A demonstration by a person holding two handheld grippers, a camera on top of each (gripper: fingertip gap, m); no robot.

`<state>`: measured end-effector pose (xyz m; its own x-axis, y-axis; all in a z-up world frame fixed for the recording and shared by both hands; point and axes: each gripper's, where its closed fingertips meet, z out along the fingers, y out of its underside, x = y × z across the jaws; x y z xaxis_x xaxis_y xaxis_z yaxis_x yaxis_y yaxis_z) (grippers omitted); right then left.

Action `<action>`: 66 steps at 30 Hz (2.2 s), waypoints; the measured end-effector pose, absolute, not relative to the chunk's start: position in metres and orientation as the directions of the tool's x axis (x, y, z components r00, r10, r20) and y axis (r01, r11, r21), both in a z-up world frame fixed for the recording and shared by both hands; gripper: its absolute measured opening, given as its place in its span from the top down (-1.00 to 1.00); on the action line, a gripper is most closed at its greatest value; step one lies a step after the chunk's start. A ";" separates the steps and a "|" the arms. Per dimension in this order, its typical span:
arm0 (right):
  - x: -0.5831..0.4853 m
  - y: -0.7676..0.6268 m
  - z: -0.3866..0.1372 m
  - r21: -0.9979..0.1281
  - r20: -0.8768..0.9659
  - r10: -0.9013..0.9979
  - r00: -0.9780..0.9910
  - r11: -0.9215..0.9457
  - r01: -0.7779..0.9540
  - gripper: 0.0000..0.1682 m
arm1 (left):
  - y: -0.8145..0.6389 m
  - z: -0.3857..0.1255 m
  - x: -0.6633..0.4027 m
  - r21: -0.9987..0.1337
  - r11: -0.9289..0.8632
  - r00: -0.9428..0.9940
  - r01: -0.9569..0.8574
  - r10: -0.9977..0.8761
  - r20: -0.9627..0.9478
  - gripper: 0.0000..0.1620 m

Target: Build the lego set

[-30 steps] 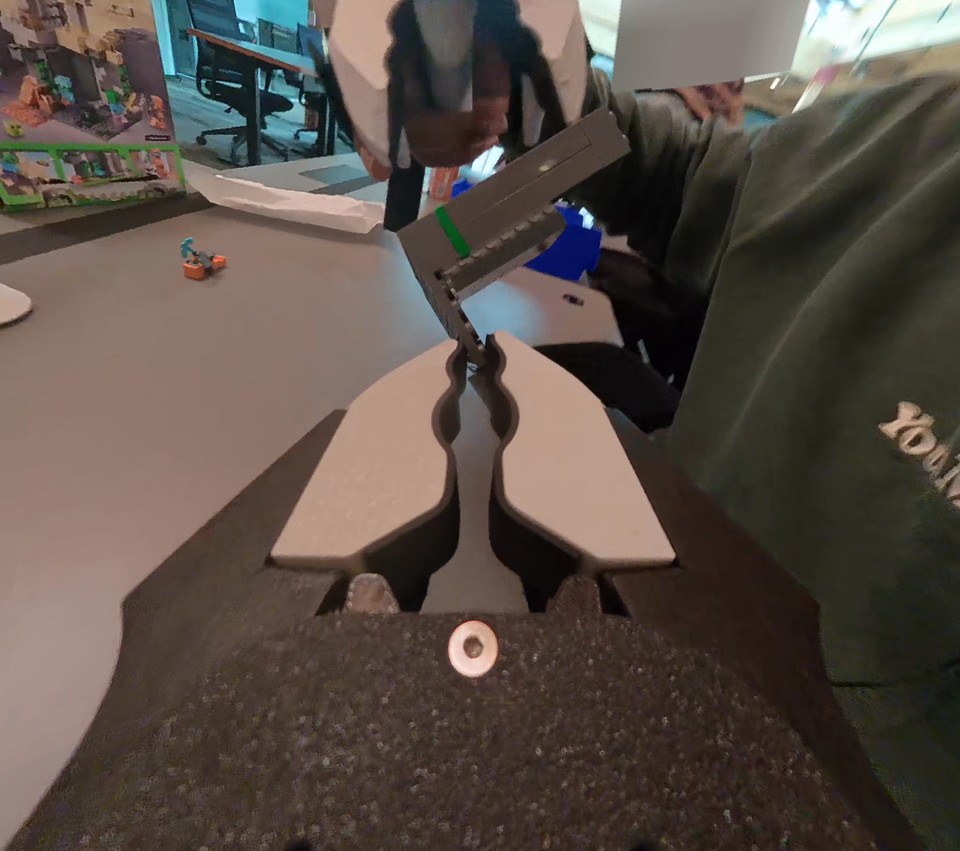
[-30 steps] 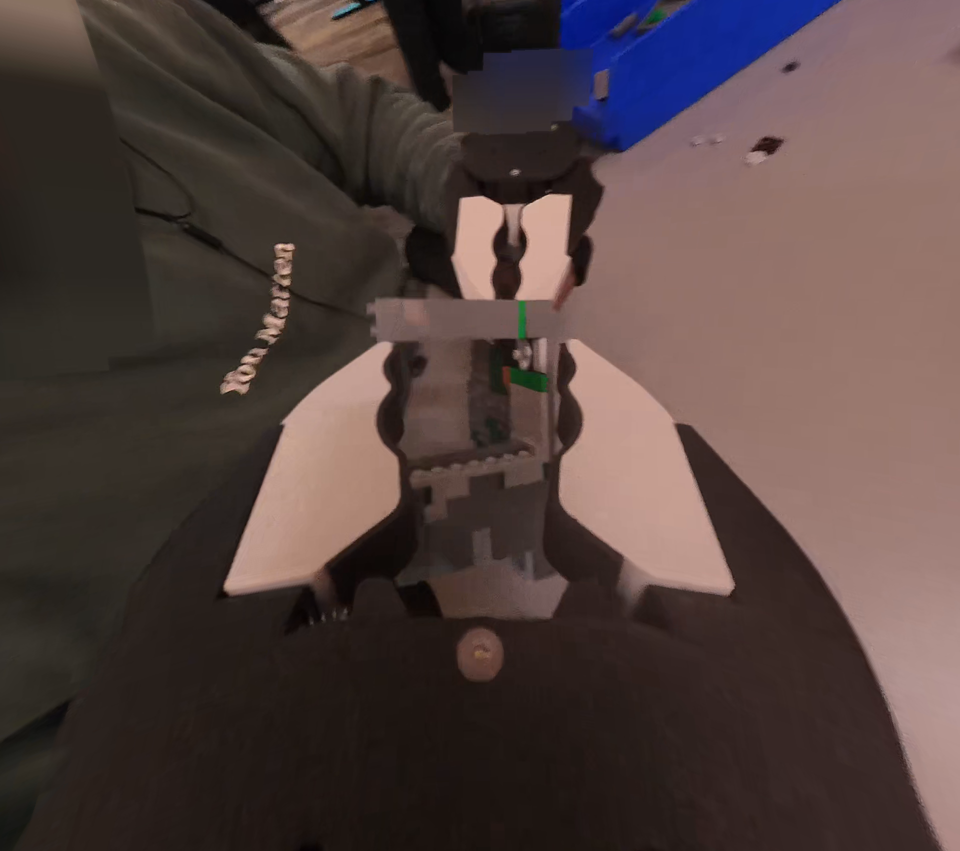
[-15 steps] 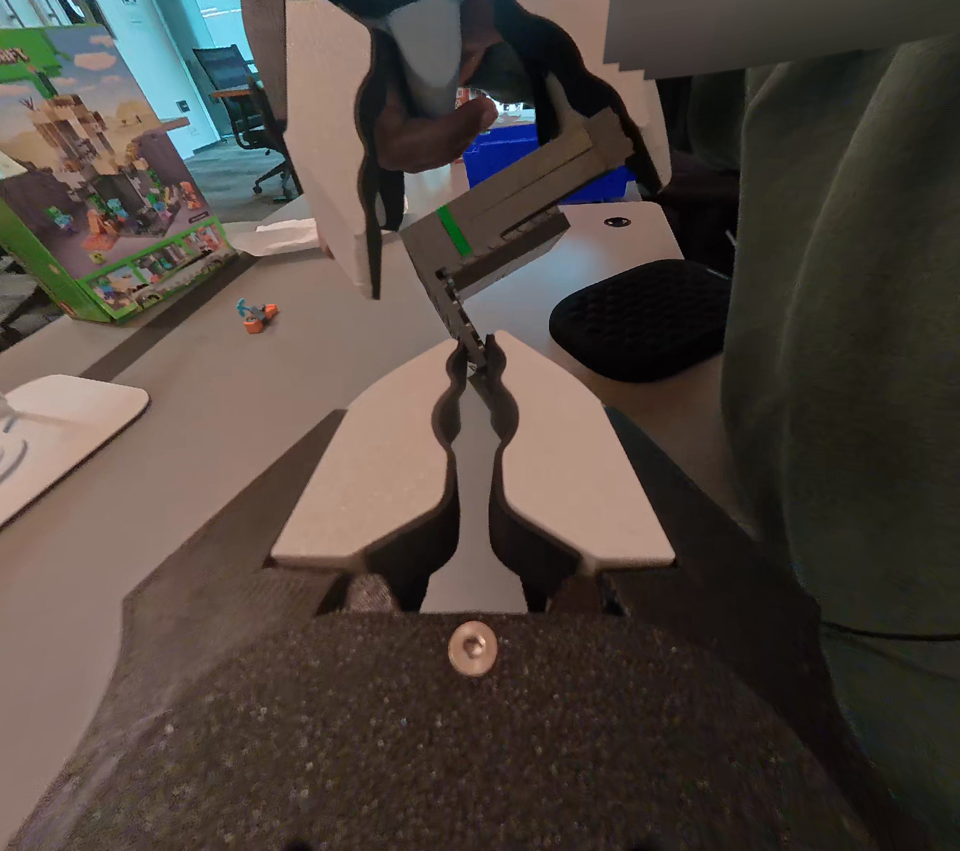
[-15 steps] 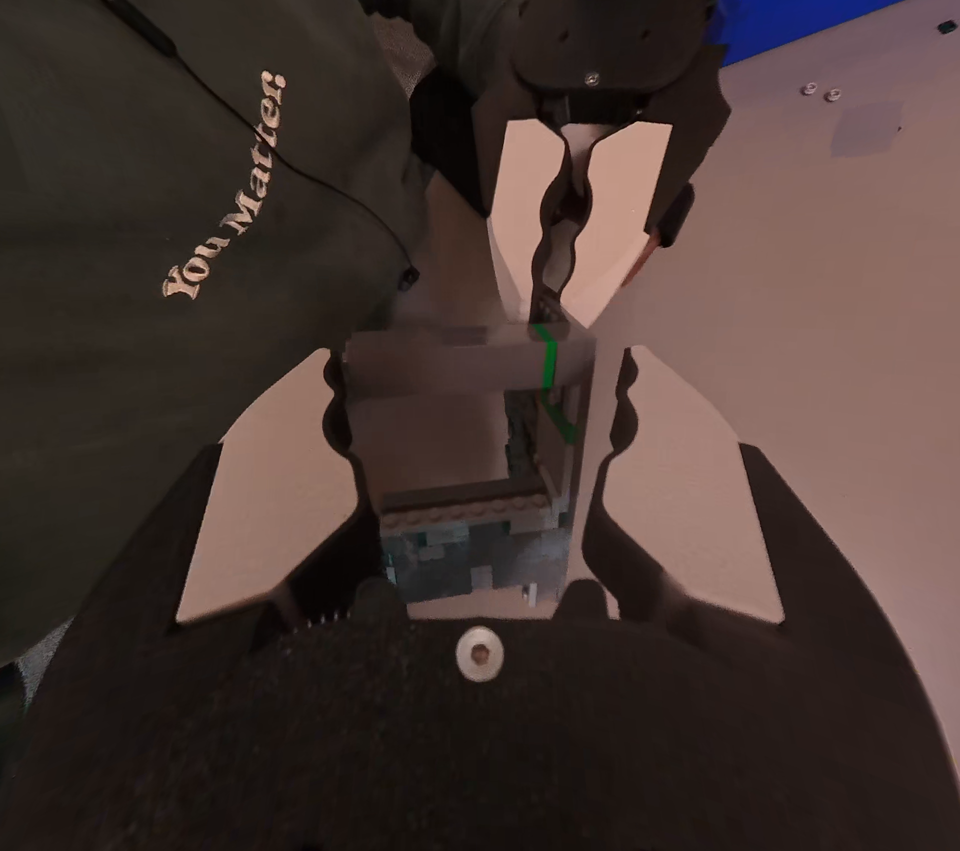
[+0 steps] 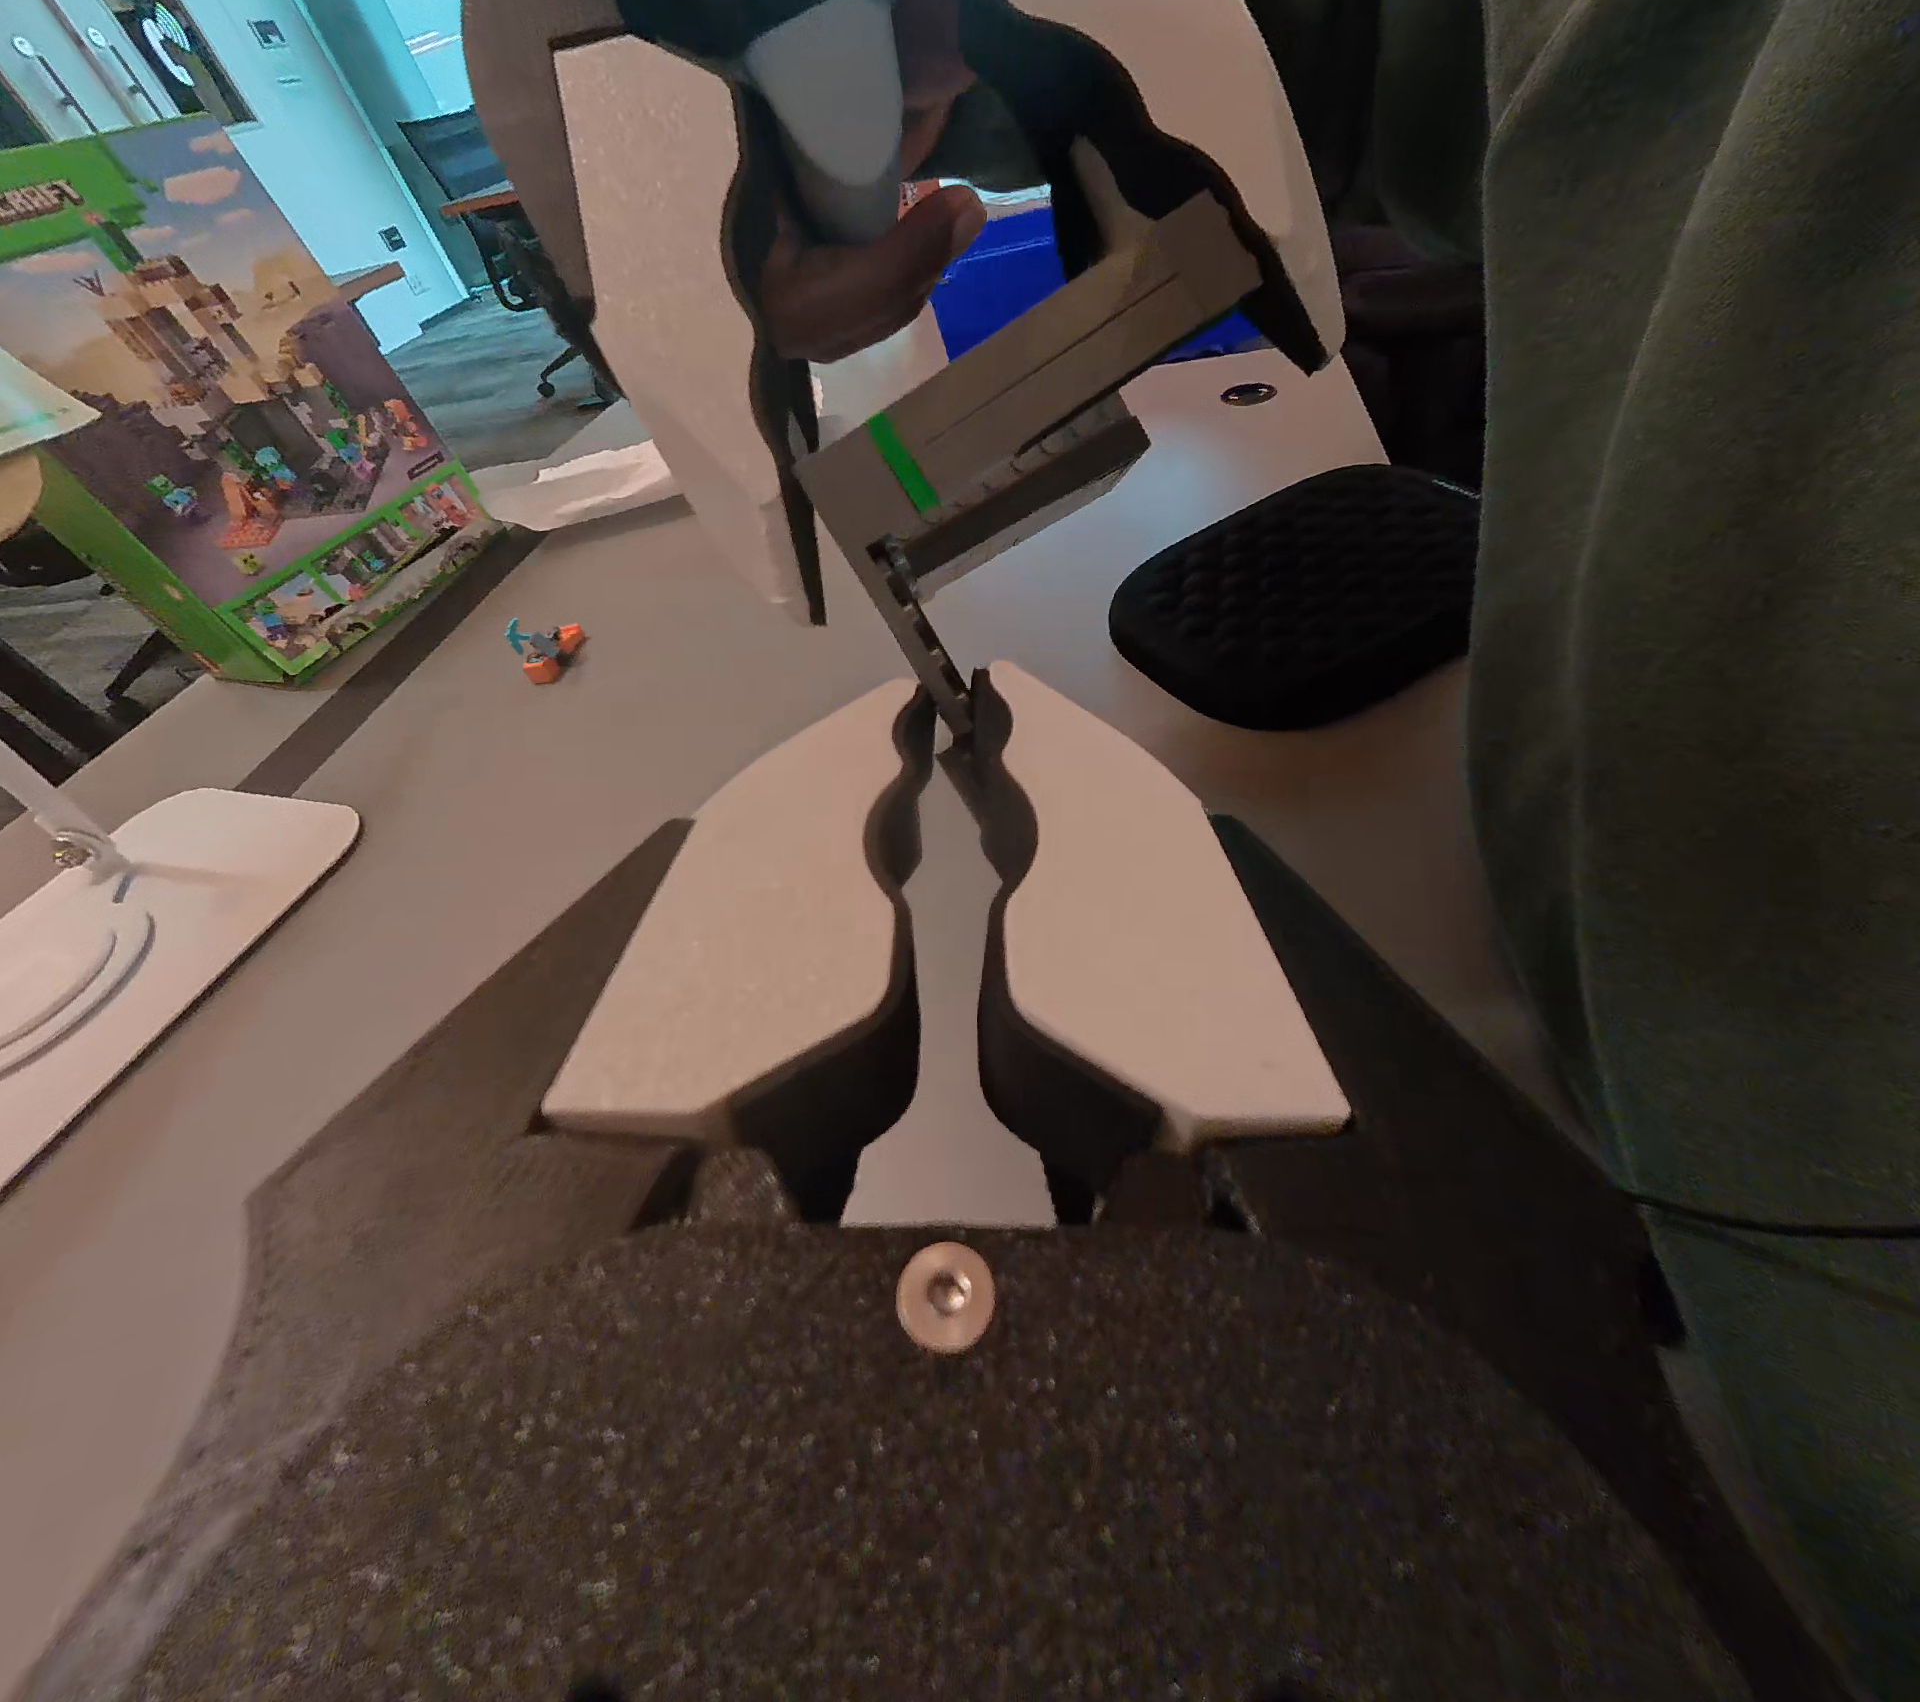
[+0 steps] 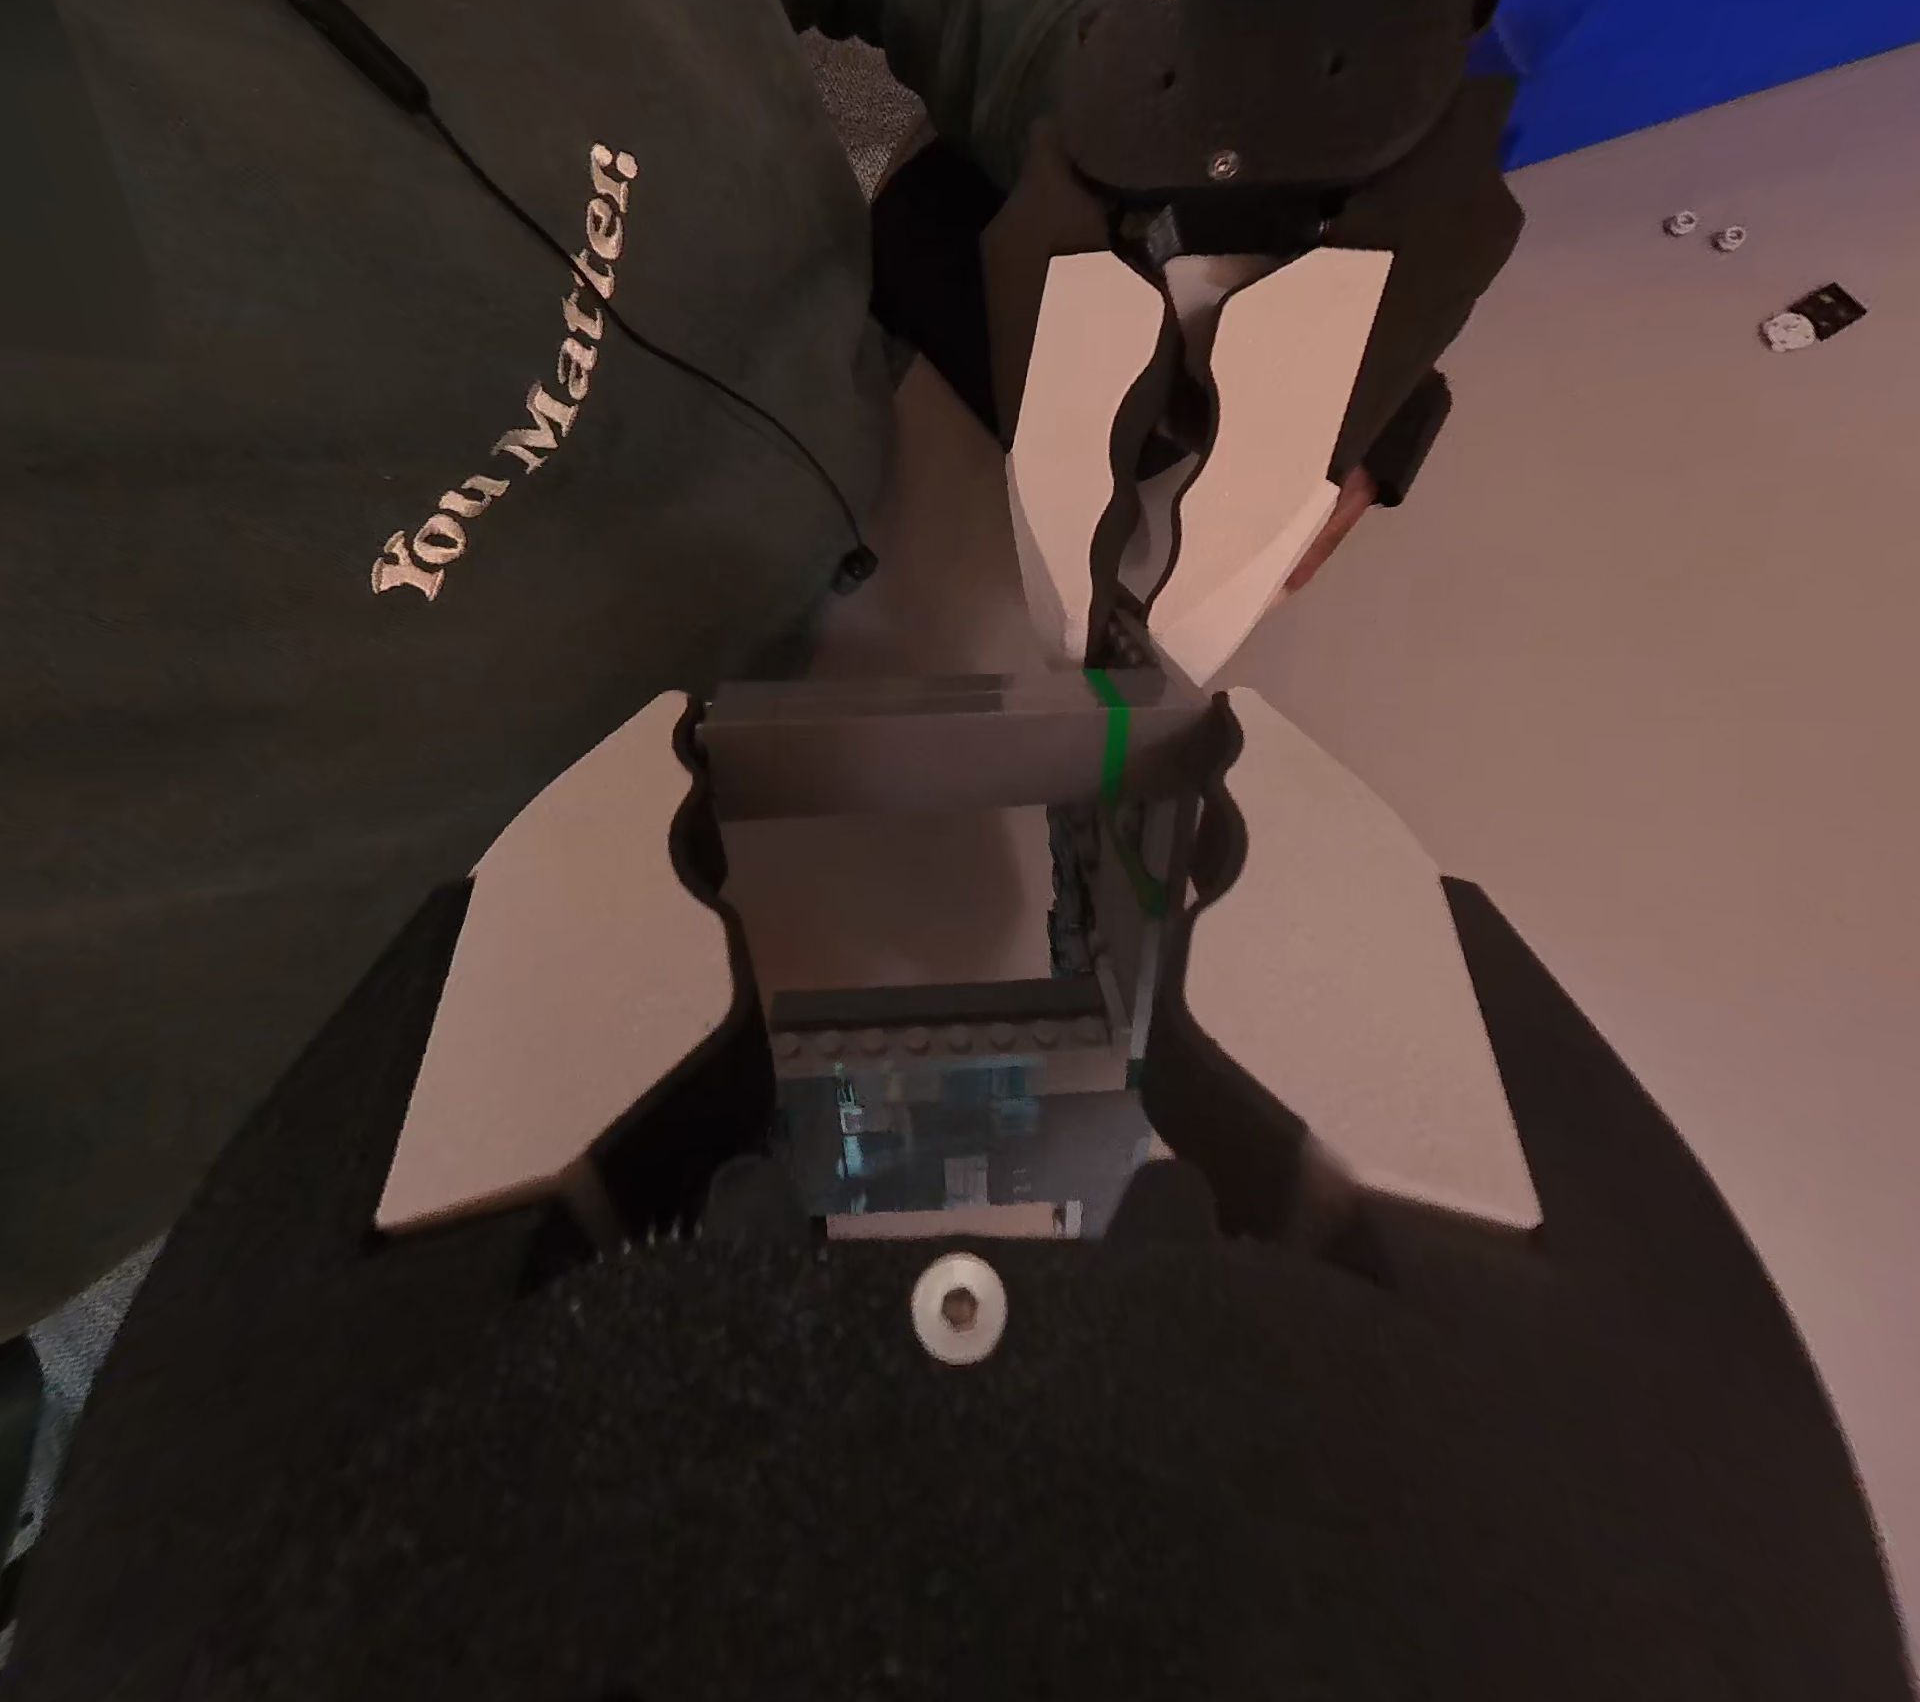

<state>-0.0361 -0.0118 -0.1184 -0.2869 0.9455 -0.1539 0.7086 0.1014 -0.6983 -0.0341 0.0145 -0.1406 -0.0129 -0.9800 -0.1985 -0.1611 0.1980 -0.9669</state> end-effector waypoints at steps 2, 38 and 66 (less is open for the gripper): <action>-0.037 -0.012 -0.119 -0.701 -0.156 0.947 -0.281 0.095 0.707 -0.06 | 0.014 -0.141 -0.034 -0.967 0.191 -0.012 -0.168 -0.981 -0.192 0.91; -0.040 0.000 -0.113 -0.756 -0.222 0.944 -0.243 -0.009 0.655 -0.04 | 0.023 -0.144 -0.036 -0.987 0.051 0.012 -0.151 -0.999 -0.053 0.92; -0.004 0.063 -0.119 -0.665 -0.734 0.677 -0.048 -0.731 -0.151 0.92 | 0.070 -0.104 -0.055 -0.810 -0.538 -0.099 0.233 -0.842 0.530 0.92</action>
<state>-0.0037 0.0630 -0.1192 -0.0476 0.6773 -0.7342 -0.1513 -0.7314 -0.6649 -0.0555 0.0698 -0.1041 -0.0995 -0.8419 0.5304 0.2332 -0.5379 -0.8101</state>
